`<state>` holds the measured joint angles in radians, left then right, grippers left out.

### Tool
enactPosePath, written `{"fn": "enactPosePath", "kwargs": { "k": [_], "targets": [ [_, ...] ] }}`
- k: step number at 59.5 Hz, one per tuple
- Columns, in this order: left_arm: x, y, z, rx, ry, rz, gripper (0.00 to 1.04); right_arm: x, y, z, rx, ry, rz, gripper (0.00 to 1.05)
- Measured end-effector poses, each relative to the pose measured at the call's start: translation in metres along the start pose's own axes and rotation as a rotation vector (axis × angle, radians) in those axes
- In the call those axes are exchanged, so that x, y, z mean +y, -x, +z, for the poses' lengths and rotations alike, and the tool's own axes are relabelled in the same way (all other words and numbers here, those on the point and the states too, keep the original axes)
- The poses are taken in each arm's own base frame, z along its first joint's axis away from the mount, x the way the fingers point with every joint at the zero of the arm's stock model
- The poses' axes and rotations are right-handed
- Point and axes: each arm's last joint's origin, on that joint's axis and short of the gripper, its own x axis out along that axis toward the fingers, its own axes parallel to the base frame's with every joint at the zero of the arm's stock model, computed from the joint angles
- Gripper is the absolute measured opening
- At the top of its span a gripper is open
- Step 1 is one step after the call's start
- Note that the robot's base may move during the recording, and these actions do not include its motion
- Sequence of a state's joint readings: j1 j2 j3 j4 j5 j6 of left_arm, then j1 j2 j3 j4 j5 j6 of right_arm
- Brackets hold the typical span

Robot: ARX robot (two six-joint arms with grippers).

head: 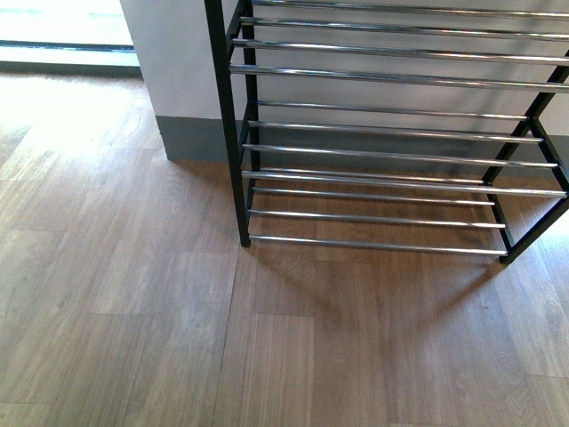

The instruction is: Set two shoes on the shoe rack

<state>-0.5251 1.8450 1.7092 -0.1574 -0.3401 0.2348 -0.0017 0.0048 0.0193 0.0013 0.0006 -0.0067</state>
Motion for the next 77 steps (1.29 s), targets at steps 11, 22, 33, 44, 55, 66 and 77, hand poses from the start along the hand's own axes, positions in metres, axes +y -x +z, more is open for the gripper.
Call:
{"fn": "enactPosePath", "kwargs": {
  "k": [11,22,33,44,55,66,77],
  "targets": [
    [0.021,0.069,-0.025,-0.088,0.121,0.043,0.95,0.000,0.000,0.000,0.000,0.000,0.000,0.96],
    [0.042,0.159,-0.087,-0.107,0.204,0.105,0.95,0.000,0.000,0.000,0.000,0.000,0.000,0.96],
    [0.066,0.217,-0.134,-0.106,0.256,0.199,0.95,0.000,0.000,0.000,0.000,0.000,0.000,0.96],
    [0.081,0.272,-0.186,-0.105,0.381,0.292,0.95,0.000,0.000,0.000,0.000,0.000,0.000,0.96],
    [0.082,0.277,-0.192,-0.130,0.418,0.297,0.95,0.000,0.000,0.000,0.000,0.000,0.000,0.96],
    [0.078,0.273,-0.220,-0.258,0.376,0.208,0.59,0.000,0.000,0.000,0.000,0.000,0.000,0.96],
    [0.078,0.265,-0.255,-0.243,0.367,0.211,0.16,0.000,0.000,0.000,0.000,0.000,0.000,0.96]
  ]
}}
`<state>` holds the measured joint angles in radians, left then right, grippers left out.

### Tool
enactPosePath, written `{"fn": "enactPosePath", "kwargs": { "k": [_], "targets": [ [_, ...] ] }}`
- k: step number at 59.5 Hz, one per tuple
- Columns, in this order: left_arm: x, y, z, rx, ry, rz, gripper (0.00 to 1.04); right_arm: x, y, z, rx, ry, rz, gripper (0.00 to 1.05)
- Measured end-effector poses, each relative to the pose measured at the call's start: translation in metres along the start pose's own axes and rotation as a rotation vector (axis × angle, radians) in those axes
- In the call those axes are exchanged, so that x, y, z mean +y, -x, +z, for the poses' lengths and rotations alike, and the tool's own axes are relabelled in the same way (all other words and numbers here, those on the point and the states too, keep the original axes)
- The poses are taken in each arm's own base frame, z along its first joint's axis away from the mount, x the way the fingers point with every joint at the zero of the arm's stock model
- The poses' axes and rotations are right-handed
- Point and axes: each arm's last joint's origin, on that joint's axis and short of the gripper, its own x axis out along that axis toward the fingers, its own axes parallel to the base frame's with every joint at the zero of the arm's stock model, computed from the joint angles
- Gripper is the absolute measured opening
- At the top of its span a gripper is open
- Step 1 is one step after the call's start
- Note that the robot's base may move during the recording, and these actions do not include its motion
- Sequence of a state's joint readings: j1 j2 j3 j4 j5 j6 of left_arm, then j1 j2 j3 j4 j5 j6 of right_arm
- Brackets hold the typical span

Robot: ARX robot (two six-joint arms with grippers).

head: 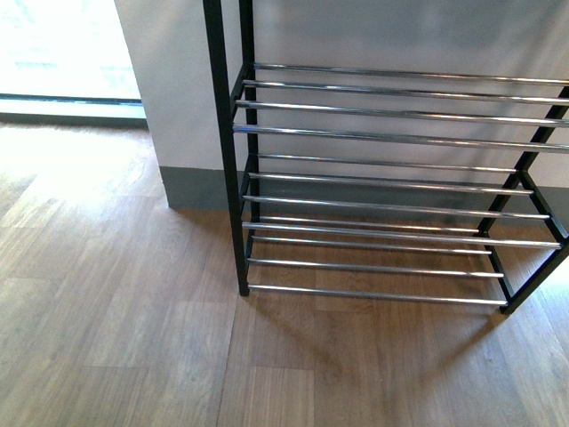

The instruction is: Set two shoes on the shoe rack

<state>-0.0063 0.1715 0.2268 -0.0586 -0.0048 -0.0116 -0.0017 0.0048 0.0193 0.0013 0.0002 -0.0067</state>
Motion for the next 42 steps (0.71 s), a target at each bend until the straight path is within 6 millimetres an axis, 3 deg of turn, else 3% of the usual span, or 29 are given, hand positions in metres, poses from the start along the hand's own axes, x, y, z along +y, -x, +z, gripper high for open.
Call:
{"fn": "enactPosePath", "kwargs": {
  "k": [3,5,42],
  "targets": [
    [0.000,0.000,-0.007,0.003,0.000,-0.002,0.04,0.000,0.000,0.000,0.000,0.000,0.000,0.96],
    [0.000,0.000,-0.009,0.003,0.000,-0.001,0.01,0.000,0.000,0.000,0.000,0.000,0.000,0.96],
    [0.001,0.000,-0.045,0.002,-0.003,-0.001,0.01,0.000,0.000,0.000,0.000,0.000,0.000,0.96]
  ]
}}
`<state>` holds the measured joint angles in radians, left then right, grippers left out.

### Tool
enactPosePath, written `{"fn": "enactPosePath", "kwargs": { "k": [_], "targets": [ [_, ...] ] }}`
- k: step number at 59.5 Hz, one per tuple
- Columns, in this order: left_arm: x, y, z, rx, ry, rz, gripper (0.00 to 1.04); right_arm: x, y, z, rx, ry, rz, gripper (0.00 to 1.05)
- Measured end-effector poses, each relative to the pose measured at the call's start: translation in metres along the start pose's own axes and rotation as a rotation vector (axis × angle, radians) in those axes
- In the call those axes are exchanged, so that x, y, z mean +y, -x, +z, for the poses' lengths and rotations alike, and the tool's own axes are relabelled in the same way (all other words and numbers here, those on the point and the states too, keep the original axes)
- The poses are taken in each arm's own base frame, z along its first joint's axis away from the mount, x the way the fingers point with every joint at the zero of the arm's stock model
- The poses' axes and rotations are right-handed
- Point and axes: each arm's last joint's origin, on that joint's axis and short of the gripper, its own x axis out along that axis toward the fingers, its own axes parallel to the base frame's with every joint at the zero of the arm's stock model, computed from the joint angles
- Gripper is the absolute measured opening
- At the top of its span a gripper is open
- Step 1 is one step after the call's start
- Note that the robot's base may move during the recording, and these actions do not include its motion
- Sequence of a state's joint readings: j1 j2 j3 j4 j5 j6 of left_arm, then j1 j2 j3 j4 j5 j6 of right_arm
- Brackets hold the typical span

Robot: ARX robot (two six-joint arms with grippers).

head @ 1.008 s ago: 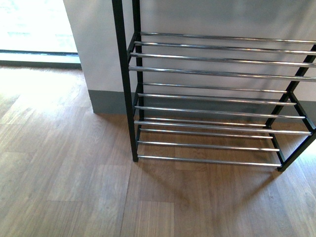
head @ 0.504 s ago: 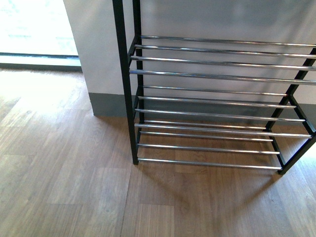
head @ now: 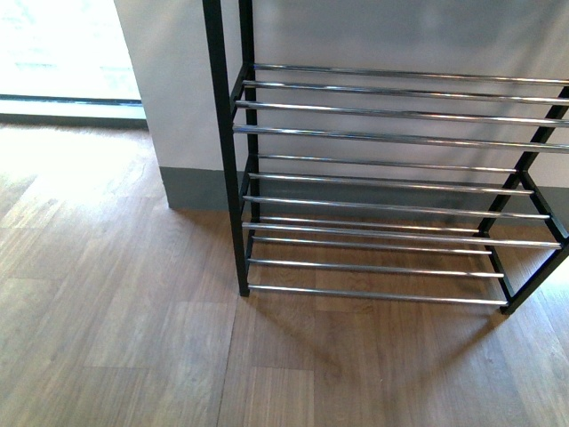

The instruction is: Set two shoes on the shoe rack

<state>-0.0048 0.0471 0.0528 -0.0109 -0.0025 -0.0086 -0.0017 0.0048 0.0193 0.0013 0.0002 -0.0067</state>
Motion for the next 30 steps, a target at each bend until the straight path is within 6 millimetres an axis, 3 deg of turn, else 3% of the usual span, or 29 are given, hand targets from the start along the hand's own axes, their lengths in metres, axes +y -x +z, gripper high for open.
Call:
{"fn": "enactPosePath", "kwargs": {
  "k": [7,30],
  "targets": [
    [0.0001,-0.0005,-0.0106,0.006,0.000,0.000,0.01,0.0000,0.0000,0.0000,0.000,0.000,0.000,0.96],
    [0.0001,-0.0003,-0.0102,0.000,-0.001,-0.002,0.01,0.0000,0.0000,0.0000,0.000,0.000,0.000,0.96]
  ]
}}
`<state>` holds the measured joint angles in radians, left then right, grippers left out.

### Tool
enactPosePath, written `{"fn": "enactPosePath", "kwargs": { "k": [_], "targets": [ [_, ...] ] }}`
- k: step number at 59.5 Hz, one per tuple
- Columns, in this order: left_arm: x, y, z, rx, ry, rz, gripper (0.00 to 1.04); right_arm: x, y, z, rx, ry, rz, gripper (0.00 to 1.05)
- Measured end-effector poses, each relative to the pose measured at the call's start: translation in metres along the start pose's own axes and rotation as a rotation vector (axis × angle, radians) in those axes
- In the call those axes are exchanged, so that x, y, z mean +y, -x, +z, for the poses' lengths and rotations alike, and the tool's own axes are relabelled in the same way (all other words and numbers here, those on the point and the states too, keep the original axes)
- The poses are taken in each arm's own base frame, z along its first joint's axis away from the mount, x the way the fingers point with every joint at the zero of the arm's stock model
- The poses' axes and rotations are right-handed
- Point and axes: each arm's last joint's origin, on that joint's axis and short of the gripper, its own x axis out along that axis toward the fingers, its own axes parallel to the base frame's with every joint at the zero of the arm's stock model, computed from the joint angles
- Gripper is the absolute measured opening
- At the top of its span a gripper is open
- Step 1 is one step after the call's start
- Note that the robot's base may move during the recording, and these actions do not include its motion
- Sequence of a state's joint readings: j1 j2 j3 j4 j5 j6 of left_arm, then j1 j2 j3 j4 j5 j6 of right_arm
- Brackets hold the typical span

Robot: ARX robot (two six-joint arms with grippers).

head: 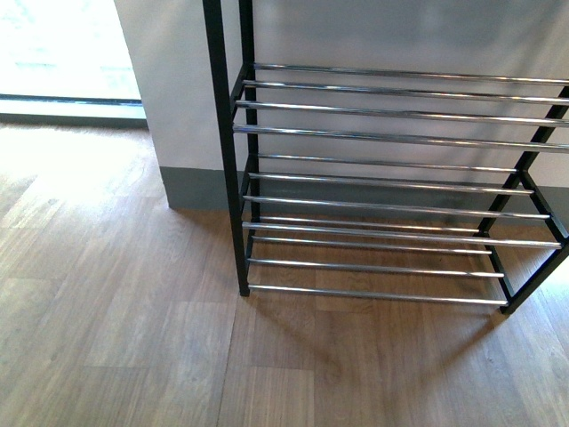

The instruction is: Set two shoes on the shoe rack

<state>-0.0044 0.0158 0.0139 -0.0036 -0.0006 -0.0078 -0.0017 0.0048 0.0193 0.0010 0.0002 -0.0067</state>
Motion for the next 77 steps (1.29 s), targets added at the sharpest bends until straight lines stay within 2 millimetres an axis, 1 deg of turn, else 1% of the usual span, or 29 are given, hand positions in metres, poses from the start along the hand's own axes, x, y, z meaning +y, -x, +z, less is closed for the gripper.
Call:
{"fn": "enactPosePath", "kwargs": {
  "k": [2,5,6,9,13,17,22,27,31,77],
  "targets": [
    [0.0000,0.0000,0.0000,0.000,0.001,0.000,0.02,0.0000,0.0000,0.0000,0.000,0.000,0.000,0.96],
    [0.0000,0.0000,0.0000,0.000,0.000,0.000,0.12,0.0000,0.0000,0.0000,0.000,0.000,0.000,0.96],
    [0.0000,0.0000,0.0000,0.000,0.000,0.000,0.14,0.0000,0.0000,0.0000,0.000,0.000,0.000,0.96],
    [0.0000,0.0000,0.0000,0.000,0.000,0.000,0.27,0.0000,0.0000,0.0000,0.000,0.000,0.000,0.96],
    [0.0000,0.0000,0.0000,0.000,0.000,0.000,0.46,0.0000,0.0000,0.0000,0.000,0.000,0.000,0.96],
    [0.0000,0.0000,0.0000,0.000,0.000,0.000,0.57,0.0000,0.0000,0.0000,0.000,0.000,0.000,0.96],
    [0.0000,0.0000,0.0000,0.000,0.000,0.000,0.82,0.0000,0.0000,0.0000,0.000,0.000,0.000,0.96],
    [0.0000,0.0000,0.0000,0.000,0.000,0.000,0.97,0.0000,0.0000,0.0000,0.000,0.000,0.000,0.96],
    [0.0000,0.0000,0.0000,0.000,-0.002,0.000,0.95,0.0000,0.0000,0.0000,0.000,0.000,0.000,0.96],
    [0.0000,0.0000,0.0000,0.000,-0.003,0.000,0.95,0.0000,0.0000,0.0000,0.000,0.000,0.000,0.96]
  ]
}}
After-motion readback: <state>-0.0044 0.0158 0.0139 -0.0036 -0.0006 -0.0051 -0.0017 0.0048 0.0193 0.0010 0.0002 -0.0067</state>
